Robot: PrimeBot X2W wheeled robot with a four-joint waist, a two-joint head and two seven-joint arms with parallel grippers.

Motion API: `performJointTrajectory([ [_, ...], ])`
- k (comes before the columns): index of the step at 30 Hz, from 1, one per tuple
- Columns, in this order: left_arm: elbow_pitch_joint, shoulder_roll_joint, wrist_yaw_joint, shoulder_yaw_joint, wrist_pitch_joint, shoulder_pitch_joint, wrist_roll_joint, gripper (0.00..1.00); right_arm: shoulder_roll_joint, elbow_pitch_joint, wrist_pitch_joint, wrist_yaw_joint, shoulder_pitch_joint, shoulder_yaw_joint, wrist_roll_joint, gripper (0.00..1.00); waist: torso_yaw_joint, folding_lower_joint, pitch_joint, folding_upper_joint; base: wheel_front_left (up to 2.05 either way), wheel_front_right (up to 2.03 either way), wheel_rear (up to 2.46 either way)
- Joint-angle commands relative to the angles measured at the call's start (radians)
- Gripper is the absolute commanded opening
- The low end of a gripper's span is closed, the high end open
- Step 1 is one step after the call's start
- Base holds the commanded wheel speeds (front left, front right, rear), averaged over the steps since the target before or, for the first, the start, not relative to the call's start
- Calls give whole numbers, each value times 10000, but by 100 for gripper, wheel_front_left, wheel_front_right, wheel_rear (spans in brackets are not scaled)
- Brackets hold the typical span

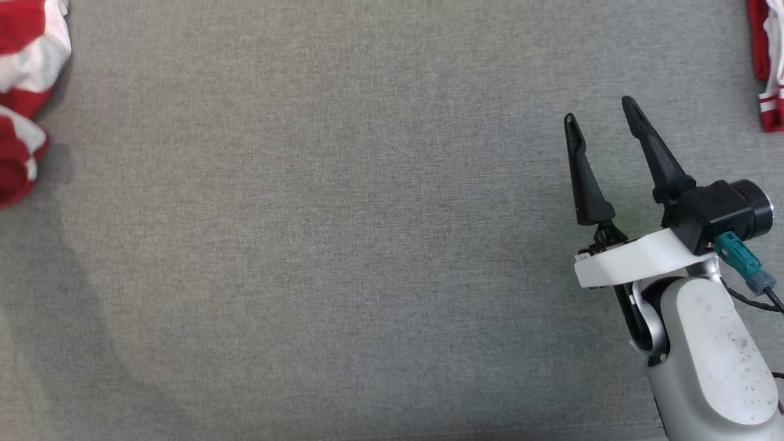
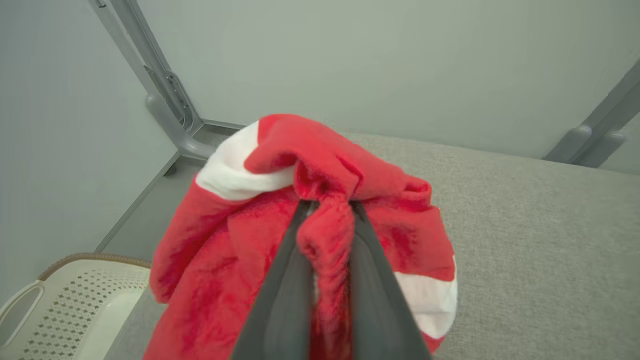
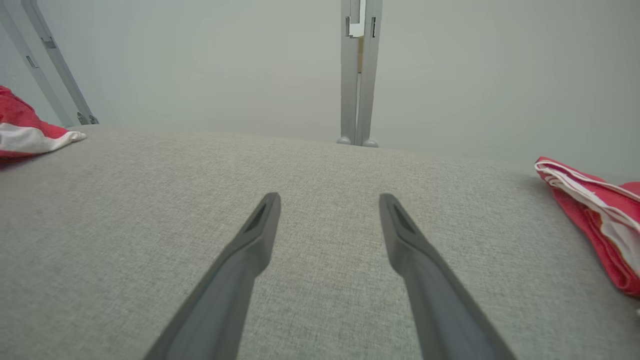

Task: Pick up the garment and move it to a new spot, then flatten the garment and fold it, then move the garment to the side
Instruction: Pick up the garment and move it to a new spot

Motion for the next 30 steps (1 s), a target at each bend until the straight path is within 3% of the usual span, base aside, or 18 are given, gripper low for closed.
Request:
performJointTrajectory([
  [1, -205, 108, 17, -164, -376, -272, 24, 0, 82, 150, -130, -15, -59, 40, 112, 100, -268, -1, -453, 0, 0, 0, 0],
  [8, -1323, 219, 17, -1113, -1176, -968, 248, 0, 398, 790, -477, -15, 188, 52, 337, 100, -793, -1, -1178, 0, 0, 0, 0],
  [16, -2998, -89, 56, -1867, -958, -1764, 812, 0, 710, 1327, -681, -15, 371, 122, 706, 100, -1906, -1, -1826, 0, 0, 0, 0],
  [30, -5645, -1387, 189, -3063, -48, -1839, 1095, 0, 802, 1068, -690, -15, 758, 197, 1714, 100, -3801, -1, -2100, 0, 0, 0, 0],
])
